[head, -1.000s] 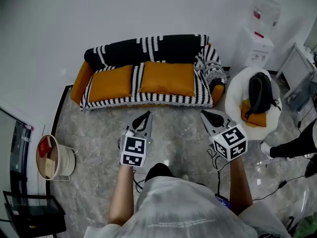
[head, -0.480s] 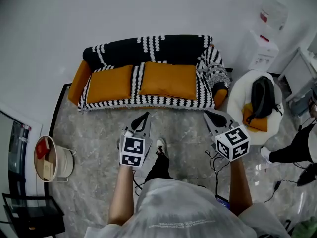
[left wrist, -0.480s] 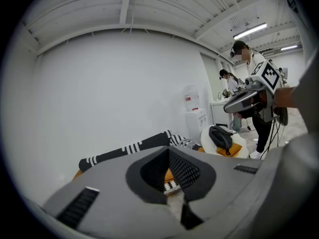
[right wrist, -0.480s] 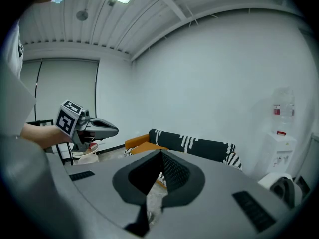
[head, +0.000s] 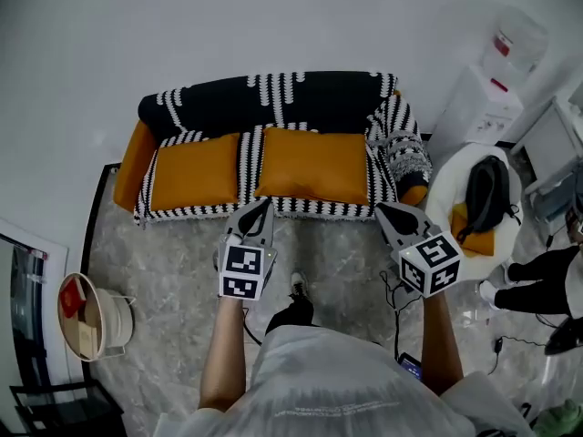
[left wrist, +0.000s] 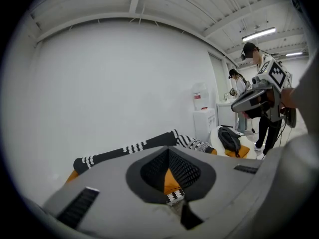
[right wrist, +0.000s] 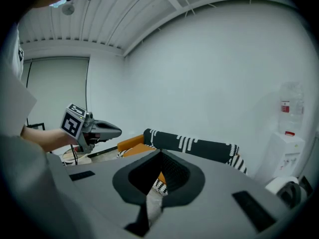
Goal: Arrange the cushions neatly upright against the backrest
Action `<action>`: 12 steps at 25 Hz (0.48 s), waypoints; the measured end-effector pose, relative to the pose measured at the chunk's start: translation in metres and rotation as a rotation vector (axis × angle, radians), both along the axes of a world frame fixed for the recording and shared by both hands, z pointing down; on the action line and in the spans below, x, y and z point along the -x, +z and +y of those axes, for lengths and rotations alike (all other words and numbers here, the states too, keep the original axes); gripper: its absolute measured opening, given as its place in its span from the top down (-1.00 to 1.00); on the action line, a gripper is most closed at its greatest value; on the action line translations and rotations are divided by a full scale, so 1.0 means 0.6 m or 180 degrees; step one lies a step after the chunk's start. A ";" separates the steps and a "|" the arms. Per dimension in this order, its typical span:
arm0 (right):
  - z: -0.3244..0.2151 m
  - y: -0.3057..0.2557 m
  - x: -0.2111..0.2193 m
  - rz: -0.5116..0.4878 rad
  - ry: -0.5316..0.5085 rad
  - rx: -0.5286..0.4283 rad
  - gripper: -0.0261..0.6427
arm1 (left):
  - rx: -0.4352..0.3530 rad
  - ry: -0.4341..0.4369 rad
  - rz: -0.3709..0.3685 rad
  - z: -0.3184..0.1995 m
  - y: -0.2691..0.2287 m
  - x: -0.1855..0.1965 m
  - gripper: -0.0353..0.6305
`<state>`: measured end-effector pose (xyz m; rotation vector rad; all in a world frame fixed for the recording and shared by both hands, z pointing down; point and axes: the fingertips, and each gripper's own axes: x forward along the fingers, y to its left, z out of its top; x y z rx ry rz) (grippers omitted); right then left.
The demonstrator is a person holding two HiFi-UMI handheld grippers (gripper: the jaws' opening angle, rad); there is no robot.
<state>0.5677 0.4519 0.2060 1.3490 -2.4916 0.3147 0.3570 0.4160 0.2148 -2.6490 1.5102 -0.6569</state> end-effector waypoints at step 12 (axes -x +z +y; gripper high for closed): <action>-0.210 0.029 0.065 0.0072 0.0237 0.0104 0.91 | 0.0217 0.0188 -0.0026 -0.211 0.046 0.056 0.86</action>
